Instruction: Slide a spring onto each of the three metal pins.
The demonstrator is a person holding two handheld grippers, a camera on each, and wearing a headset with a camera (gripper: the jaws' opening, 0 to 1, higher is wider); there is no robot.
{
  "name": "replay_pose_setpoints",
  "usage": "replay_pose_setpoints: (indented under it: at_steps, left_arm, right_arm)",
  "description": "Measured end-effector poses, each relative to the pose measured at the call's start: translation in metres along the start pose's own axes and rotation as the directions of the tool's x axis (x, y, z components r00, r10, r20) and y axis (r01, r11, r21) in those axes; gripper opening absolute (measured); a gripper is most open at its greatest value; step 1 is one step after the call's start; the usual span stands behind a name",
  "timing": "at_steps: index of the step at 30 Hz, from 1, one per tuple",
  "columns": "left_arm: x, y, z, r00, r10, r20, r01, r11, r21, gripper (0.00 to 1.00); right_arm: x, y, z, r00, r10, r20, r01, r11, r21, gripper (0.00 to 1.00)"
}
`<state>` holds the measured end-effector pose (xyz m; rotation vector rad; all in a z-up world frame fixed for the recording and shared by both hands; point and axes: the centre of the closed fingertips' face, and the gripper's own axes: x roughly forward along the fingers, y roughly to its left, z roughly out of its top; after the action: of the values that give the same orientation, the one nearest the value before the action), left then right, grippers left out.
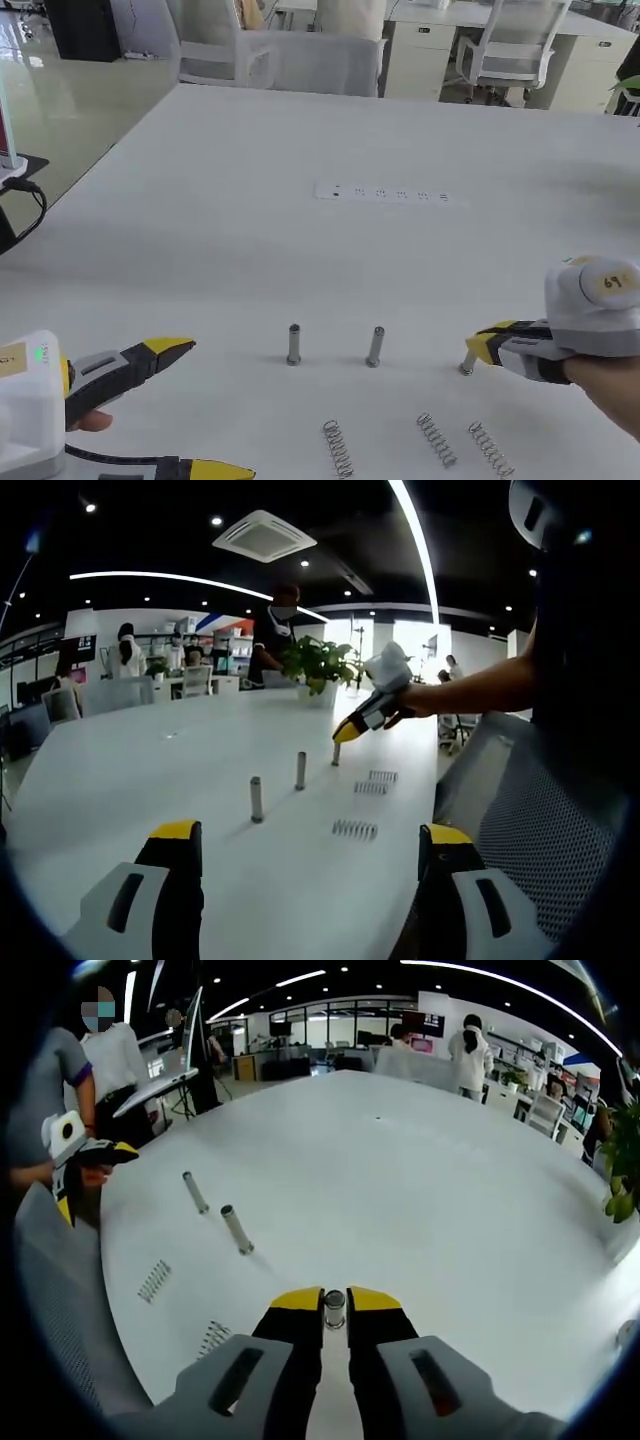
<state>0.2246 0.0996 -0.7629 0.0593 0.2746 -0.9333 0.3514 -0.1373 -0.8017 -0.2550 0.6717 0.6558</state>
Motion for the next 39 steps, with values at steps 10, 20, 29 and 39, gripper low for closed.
replay_pose_setpoints:
  at_steps: [10, 20, 29, 39]
  left_arm:
    - [0.001, 0.000, -0.001, 1.0000, -0.003, 0.000, 0.003, 1.000, -0.004, 0.87]
    - [0.000, -0.001, 0.001, 1.0000, -0.003, -0.001, 0.003, 1.000, -0.002, 0.87]
    - [0.002, -0.002, 0.001, 1.0000, -0.009, -0.002, 0.009, 1.000, -0.003, 0.87]
    - [0.003, -0.002, 0.001, 0.9998, -0.019, -0.002, 0.019, 1.000, 0.000, 0.87]
  right_arm:
    - [-0.002, 0.002, 0.002, 1.0000, 0.004, 0.007, -0.004, 1.000, 0.007, 0.09]
    - [-0.006, 0.005, 0.005, 0.9998, 0.003, 0.017, -0.003, 1.000, 0.001, 0.12]
    - [-0.012, 0.002, 0.009, 0.9993, -0.005, 0.036, 0.005, 1.000, 0.007, 0.14]
    - [-0.023, 0.005, 0.008, 0.9985, -0.017, 0.052, 0.016, 1.000, 0.016, 0.15]
